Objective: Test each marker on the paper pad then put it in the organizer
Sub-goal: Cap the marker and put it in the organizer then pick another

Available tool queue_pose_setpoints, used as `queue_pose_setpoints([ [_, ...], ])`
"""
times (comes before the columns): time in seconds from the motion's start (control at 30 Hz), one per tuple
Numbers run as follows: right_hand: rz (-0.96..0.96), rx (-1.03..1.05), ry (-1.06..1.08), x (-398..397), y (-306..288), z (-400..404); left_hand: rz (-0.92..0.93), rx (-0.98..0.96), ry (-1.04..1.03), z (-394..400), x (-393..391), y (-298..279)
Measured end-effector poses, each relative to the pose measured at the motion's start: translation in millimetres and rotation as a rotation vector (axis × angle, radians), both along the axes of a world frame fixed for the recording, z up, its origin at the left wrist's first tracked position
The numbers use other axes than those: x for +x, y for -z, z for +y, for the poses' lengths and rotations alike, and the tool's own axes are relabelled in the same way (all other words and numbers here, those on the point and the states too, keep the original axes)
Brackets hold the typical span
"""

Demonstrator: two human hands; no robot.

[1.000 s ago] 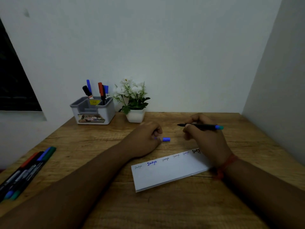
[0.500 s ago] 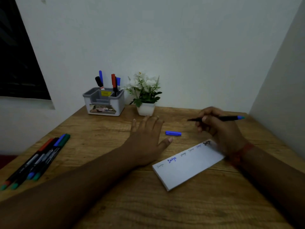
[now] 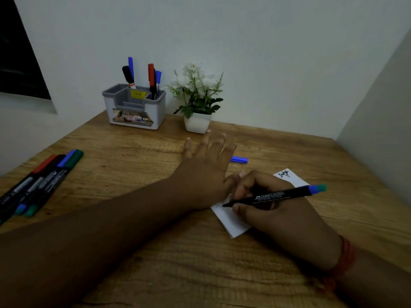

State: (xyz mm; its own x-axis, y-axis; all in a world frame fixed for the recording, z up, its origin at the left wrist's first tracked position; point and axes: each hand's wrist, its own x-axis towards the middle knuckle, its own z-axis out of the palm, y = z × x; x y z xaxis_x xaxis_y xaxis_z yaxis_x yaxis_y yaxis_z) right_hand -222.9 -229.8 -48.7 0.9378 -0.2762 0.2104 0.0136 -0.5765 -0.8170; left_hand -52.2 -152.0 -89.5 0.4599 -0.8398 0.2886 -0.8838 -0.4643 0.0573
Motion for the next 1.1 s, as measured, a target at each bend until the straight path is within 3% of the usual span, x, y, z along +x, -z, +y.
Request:
queue_pose_setpoints([
  [0.67,0.068,-0.055,0.016,3.4,5.4,-1.7,-0.094,0.009,-0.043,-5.4,2.5,4.4],
  [1.1,0.082,0.017,0.022,4.8,5.6,-3.5,-0.118,0.020,-0.039,-5.8,3.4,5.5],
])
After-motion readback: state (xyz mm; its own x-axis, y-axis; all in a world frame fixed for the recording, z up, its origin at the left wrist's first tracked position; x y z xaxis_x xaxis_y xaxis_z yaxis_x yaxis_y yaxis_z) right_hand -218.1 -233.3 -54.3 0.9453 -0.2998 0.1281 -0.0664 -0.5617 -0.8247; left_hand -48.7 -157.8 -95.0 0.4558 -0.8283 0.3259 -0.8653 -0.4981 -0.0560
